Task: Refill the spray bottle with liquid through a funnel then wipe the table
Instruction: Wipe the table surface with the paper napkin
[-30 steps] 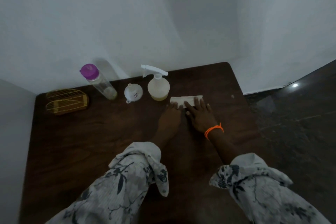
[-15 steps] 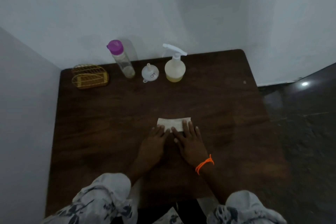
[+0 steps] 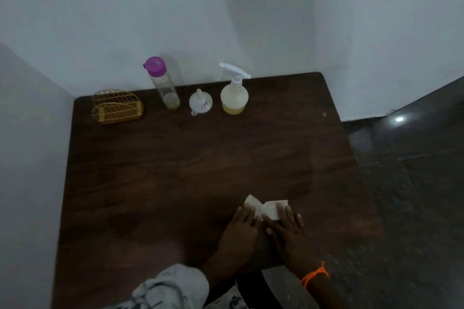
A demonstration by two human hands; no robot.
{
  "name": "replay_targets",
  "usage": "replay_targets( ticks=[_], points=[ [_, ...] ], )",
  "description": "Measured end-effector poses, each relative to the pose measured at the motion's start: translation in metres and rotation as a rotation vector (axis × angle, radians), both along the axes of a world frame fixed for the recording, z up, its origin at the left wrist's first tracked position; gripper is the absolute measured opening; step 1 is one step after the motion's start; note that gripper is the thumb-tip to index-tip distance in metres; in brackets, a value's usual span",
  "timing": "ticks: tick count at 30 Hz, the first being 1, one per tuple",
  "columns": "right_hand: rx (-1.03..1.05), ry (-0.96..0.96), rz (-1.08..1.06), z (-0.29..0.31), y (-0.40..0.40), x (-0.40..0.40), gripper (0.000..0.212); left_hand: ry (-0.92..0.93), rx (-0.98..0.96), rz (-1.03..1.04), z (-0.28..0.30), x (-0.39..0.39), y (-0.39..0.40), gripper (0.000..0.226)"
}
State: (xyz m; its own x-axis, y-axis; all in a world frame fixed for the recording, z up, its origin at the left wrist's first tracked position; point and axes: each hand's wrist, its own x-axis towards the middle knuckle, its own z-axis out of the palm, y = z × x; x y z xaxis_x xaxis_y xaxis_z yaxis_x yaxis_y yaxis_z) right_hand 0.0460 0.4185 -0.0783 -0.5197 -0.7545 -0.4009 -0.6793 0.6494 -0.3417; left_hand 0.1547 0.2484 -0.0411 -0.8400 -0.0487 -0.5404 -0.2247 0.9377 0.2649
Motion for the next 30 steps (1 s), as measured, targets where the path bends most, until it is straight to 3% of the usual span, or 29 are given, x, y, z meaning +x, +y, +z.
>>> replay_targets(
  ticks=[4,10,21,25,30],
  points=[
    [0.041,0.007,-0.163,0.006,0.006,-0.03,0.06,0.027,-0.016,-0.038,-0.002,-0.045,-0.002,0.083],
    [0.082,-0.008,-0.161,0.01,0.001,-0.023,0.066,0.042,-0.043,-0.057,0.001,-0.047,-0.01,0.062],
    [0.097,0.045,0.015,0.001,-0.027,0.098,0.067,0.05,-0.072,0.083,-0.014,0.072,-0.033,0.063],
    [0.079,0.042,0.15,0.004,-0.055,0.13,0.072,0.013,-0.031,0.172,-0.011,0.123,-0.054,0.07],
    [-0.004,0.032,0.362,0.008,-0.101,0.157,0.072,-0.005,0.002,0.357,-0.01,0.189,-0.073,0.062]
  ],
)
